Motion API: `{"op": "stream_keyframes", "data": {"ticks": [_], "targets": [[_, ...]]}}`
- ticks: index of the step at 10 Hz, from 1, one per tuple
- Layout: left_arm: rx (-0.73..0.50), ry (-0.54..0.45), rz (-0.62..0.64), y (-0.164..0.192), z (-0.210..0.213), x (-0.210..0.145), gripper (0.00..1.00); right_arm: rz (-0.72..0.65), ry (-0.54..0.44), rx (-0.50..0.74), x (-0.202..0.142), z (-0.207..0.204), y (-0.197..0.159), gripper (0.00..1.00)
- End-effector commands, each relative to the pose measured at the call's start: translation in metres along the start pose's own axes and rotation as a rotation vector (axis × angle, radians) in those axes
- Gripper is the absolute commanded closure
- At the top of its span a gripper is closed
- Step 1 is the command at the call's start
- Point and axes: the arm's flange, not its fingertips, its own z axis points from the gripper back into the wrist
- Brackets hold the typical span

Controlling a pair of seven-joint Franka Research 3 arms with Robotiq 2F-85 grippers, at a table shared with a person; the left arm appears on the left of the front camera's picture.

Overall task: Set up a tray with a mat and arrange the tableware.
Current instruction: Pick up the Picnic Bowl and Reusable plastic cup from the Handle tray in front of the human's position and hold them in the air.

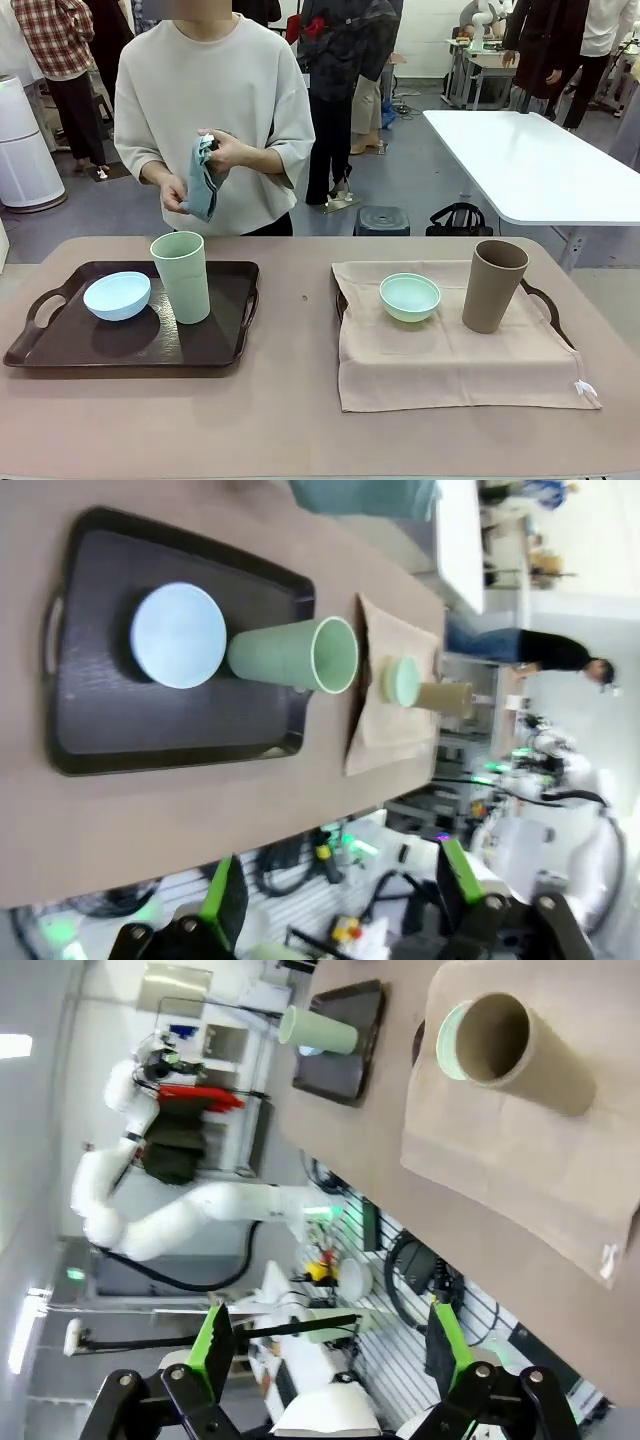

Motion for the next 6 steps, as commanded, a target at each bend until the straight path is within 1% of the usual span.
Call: {"op": "stream_keyframes", "data": {"ticks": [1, 2, 3, 4, 5, 6], "targets": [[0.188, -0.011, 0.005, -0.015, -0.015, 0.001, 0.0, 0.075, 0.089, -0.147, 0.028, -0.072, 0.027, 0.0], [0.259, -0.071, 0.031, -0.024, -0.017, 0.0, 0.0, 0.149, 0.133, -0.219, 0.038, -0.107, 0.044, 0.0], [0.313, -0.083, 0.067, -0.034, -0.017, -0.001, 0.0, 0.215, 0.149, -0.269, 0.049, -0.142, 0.064, 0.0], [0.355, -0.097, 0.099, -0.039, -0.021, 0.001, 0.0, 0.315, 0.151, -0.341, 0.058, -0.184, 0.083, 0.0], [0.386, -0.114, 0.132, -0.048, -0.022, 0.002, 0.0, 0.41, 0.15, -0.358, 0.065, -0.219, 0.095, 0.0], [0.424, -0.108, 0.149, -0.057, -0.022, 0.001, 0.0, 0.502, 0.135, -0.341, 0.068, -0.245, 0.1, 0.0]]}}
